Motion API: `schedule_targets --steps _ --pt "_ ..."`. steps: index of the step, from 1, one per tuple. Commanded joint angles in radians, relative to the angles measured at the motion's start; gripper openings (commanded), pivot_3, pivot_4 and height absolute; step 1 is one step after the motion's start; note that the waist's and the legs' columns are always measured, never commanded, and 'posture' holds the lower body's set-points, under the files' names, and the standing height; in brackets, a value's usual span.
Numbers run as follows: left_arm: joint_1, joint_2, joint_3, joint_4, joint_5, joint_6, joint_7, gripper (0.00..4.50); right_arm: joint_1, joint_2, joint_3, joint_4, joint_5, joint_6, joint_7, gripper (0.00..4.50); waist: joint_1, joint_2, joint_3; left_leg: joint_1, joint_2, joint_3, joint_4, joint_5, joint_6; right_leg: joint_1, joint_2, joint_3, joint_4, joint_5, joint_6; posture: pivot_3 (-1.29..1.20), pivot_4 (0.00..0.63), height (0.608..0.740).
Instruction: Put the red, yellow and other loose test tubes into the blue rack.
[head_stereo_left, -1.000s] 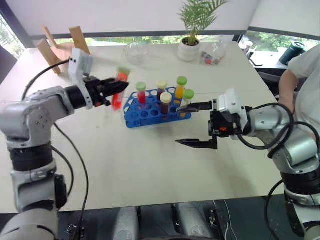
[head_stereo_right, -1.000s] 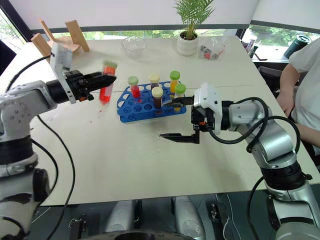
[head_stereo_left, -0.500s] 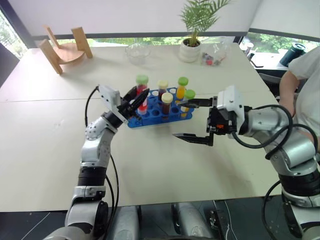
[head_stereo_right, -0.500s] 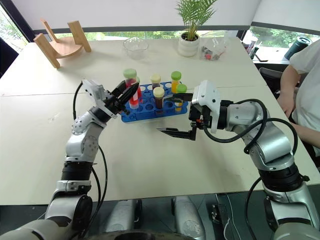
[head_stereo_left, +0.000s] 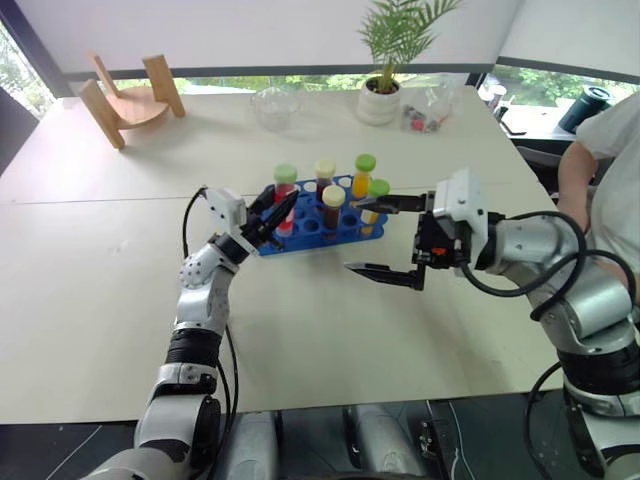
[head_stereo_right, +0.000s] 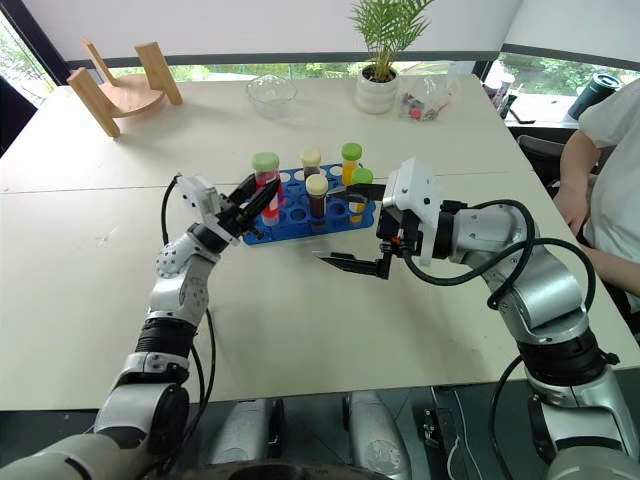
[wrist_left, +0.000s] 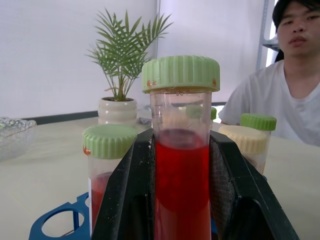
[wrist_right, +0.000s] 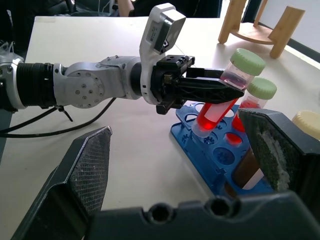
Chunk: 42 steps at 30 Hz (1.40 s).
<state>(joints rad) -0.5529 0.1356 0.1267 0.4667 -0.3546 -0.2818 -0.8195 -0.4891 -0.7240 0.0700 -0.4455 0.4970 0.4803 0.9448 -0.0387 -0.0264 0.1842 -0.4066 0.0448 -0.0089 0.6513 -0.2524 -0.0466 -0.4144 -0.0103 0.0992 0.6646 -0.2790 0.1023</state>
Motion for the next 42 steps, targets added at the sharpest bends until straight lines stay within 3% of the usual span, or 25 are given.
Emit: schedule_targets --steps 1,23,30,31,36,42 --pt "-0.011 -0.010 -0.017 0.032 0.010 -0.039 -0.012 0.81 0.005 0.002 -0.028 -0.050 0.016 0.002 -0.013 4.50 0.000 0.000 0.000 0.000 0.000 0.000 0.000 0.000 0.000 0.000 0.000 0.000 0.000 0.000 0.000 0.00 0.150 0.740" --pt "-0.050 -0.034 -0.027 0.242 0.064 -0.186 0.014 0.81 0.008 0.002 -0.027 -0.067 0.019 0.018 -0.033 4.50 0.002 0.000 0.000 0.002 0.000 -0.001 0.000 0.000 0.000 0.003 0.000 0.000 -0.001 0.000 0.000 0.00 0.150 0.740" --pt "0.037 0.067 -0.067 0.051 0.077 -0.020 -0.015 4.19 0.022 -0.007 -0.031 -0.062 0.019 0.025 -0.032 4.50 -0.007 0.000 0.000 0.003 0.000 -0.001 -0.001 0.000 0.000 0.003 0.000 0.000 -0.001 0.000 0.000 0.00 0.150 0.740" --pt "0.063 0.103 -0.076 -0.027 0.087 0.056 0.000 4.43 0.027 -0.012 -0.035 -0.060 0.018 0.025 -0.031 4.50 -0.008 0.000 0.000 0.004 0.000 -0.001 -0.002 0.000 0.000 0.003 0.000 0.000 -0.001 0.000 0.000 0.00 0.150 0.740" --pt "0.216 0.308 -0.053 -0.468 -0.005 0.418 -0.006 4.43 0.068 -0.040 -0.089 -0.043 0.031 0.052 -0.039 4.50 -0.007 0.000 0.000 0.004 0.001 -0.001 -0.003 0.000 0.000 0.003 0.001 0.000 0.000 0.000 0.000 0.00 0.150 0.740" --pt "0.376 0.564 0.089 -0.793 -0.202 0.742 -0.050 4.43 0.125 -0.078 -0.157 0.001 0.045 0.085 -0.035 4.50 -0.004 0.000 0.001 0.003 0.001 0.000 -0.003 0.000 0.000 0.003 -0.001 -0.001 -0.002 -0.001 0.000 0.00 0.150 0.740"
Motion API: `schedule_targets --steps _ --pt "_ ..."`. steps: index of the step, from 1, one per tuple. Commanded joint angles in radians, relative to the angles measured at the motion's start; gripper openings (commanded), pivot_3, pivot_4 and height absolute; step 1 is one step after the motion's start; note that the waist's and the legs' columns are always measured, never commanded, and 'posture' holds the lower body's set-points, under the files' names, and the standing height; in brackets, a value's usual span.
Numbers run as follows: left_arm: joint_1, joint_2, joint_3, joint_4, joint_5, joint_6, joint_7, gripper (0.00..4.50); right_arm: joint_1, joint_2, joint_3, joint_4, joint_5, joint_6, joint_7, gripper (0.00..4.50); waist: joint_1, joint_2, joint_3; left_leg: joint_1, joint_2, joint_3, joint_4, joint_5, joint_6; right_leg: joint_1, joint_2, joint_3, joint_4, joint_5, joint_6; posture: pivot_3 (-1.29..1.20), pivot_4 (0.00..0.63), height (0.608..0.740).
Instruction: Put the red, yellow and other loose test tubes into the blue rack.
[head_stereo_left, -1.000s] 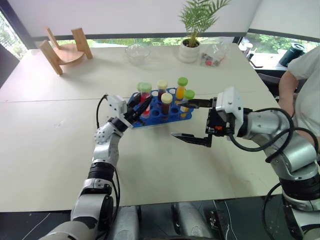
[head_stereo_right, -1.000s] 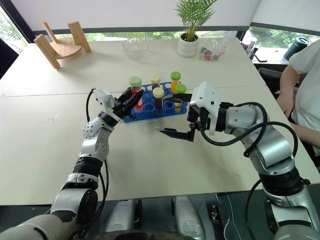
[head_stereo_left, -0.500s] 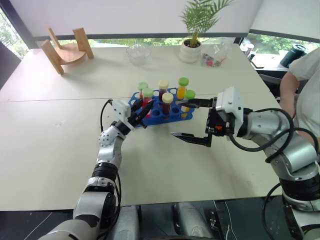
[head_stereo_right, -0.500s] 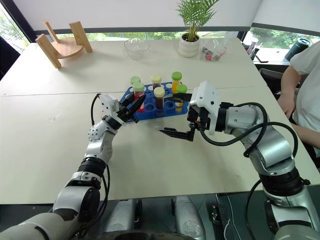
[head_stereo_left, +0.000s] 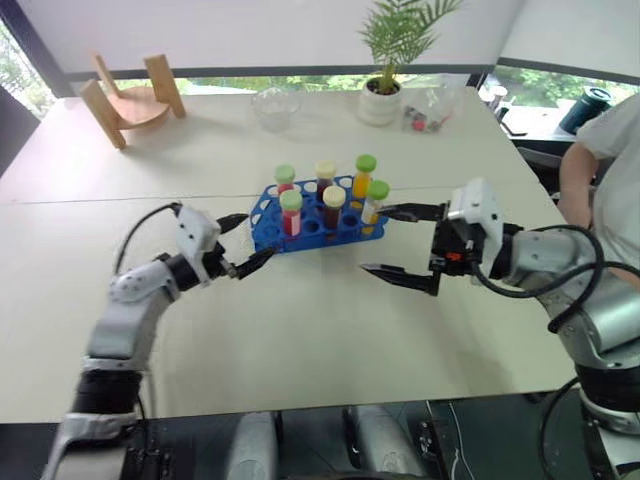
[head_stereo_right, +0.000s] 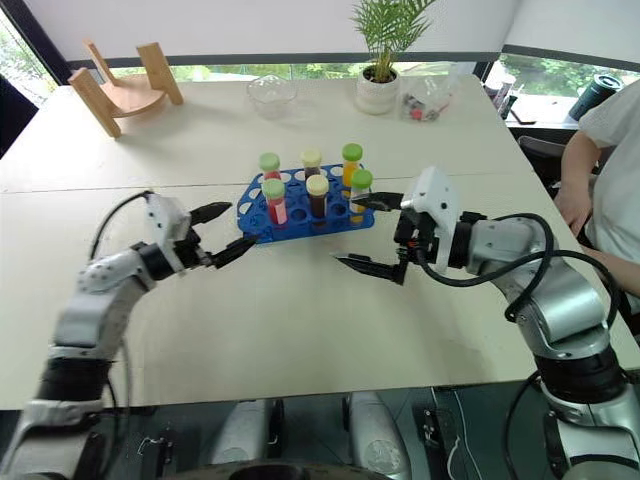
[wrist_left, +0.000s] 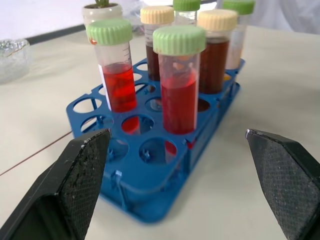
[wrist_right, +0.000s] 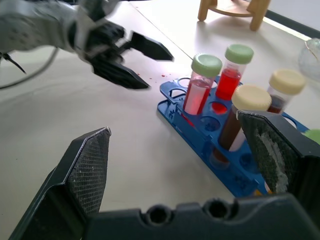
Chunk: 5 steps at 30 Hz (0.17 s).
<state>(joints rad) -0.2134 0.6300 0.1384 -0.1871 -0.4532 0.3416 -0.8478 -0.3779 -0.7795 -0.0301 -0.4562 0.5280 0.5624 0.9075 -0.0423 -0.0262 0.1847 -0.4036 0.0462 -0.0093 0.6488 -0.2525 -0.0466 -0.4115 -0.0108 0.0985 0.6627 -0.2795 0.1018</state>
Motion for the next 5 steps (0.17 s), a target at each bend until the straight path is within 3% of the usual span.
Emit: schedule_targets --steps 1,5 --pt "0.058 0.103 0.107 -0.176 -0.140 0.163 -0.028 4.43 0.020 -0.031 -0.060 0.025 0.007 0.002 0.008 4.50 -0.001 0.000 0.000 0.000 0.000 0.000 0.000 0.000 0.000 0.000 0.000 0.000 0.000 0.000 0.000 0.00 0.150 0.740" --pt "0.124 0.185 0.182 -0.256 -0.225 0.261 -0.041 4.43 0.029 -0.049 -0.056 0.076 -0.018 -0.019 0.021 4.50 -0.002 0.000 0.000 0.000 0.000 0.000 0.000 0.000 0.000 0.000 0.000 0.000 -0.001 -0.002 -0.003 0.00 0.150 0.740"
